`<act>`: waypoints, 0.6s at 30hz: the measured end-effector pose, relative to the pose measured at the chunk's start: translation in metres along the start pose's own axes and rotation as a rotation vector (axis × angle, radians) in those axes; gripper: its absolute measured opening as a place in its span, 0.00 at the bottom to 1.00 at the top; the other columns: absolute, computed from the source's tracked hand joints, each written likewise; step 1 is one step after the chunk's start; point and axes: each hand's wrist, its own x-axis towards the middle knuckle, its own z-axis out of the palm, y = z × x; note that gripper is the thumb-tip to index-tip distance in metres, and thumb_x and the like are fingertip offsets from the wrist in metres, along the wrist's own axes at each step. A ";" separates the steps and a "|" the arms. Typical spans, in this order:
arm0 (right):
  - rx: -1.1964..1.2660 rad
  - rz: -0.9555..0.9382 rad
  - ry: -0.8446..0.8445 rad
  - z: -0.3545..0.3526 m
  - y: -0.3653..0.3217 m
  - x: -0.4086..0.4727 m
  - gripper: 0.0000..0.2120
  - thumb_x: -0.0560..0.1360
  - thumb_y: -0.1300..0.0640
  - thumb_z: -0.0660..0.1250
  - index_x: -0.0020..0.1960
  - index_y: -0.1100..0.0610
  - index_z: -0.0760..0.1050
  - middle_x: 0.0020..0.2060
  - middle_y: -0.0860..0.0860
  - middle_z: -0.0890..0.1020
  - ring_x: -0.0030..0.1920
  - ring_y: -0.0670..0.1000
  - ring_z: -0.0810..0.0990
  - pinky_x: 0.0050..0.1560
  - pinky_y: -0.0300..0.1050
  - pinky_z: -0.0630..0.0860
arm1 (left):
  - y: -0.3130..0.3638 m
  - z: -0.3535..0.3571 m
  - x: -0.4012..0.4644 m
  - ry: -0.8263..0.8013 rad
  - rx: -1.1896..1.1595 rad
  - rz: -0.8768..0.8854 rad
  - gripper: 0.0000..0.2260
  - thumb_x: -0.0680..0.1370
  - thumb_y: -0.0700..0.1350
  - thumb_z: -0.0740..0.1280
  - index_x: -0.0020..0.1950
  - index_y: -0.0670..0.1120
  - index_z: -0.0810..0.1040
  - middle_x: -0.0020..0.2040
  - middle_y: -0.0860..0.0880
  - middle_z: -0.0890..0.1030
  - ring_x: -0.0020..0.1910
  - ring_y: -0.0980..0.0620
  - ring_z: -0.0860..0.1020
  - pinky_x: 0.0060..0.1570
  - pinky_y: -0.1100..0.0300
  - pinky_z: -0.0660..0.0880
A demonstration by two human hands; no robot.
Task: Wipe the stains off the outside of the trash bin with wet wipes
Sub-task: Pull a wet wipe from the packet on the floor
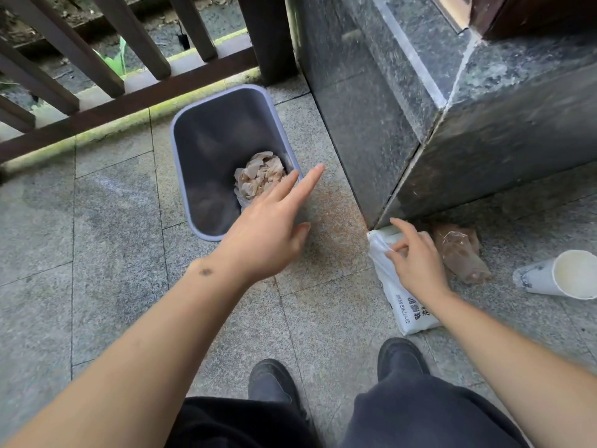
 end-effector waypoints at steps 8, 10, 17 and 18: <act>0.149 -0.046 0.180 -0.041 -0.027 -0.025 0.30 0.73 0.58 0.74 0.70 0.40 0.70 0.40 0.41 0.82 0.52 0.40 0.72 0.56 0.39 0.68 | -0.004 0.012 0.007 -0.078 0.004 -0.033 0.40 0.79 0.45 0.66 0.80 0.65 0.43 0.82 0.49 0.56 0.79 0.48 0.57 0.73 0.49 0.63; 0.120 -0.086 0.184 -0.049 -0.030 -0.030 0.29 0.74 0.58 0.74 0.71 0.41 0.71 0.41 0.42 0.82 0.51 0.37 0.71 0.59 0.39 0.69 | -0.005 0.013 0.006 -0.071 0.008 -0.035 0.40 0.79 0.45 0.66 0.80 0.65 0.44 0.82 0.50 0.56 0.78 0.47 0.59 0.71 0.50 0.66; 0.188 -0.429 0.420 -0.071 -0.060 -0.043 0.25 0.75 0.58 0.73 0.69 0.46 0.73 0.42 0.42 0.81 0.52 0.37 0.76 0.56 0.29 0.69 | -0.007 0.014 0.008 -0.063 0.033 -0.037 0.38 0.80 0.47 0.65 0.81 0.64 0.44 0.82 0.48 0.56 0.79 0.46 0.58 0.71 0.48 0.66; 0.247 -0.380 0.392 -0.074 -0.068 -0.042 0.25 0.75 0.58 0.72 0.69 0.44 0.71 0.42 0.41 0.81 0.51 0.40 0.77 0.55 0.31 0.71 | -0.007 0.014 0.009 -0.071 0.044 -0.044 0.38 0.80 0.47 0.65 0.81 0.64 0.44 0.82 0.48 0.56 0.79 0.46 0.58 0.71 0.48 0.65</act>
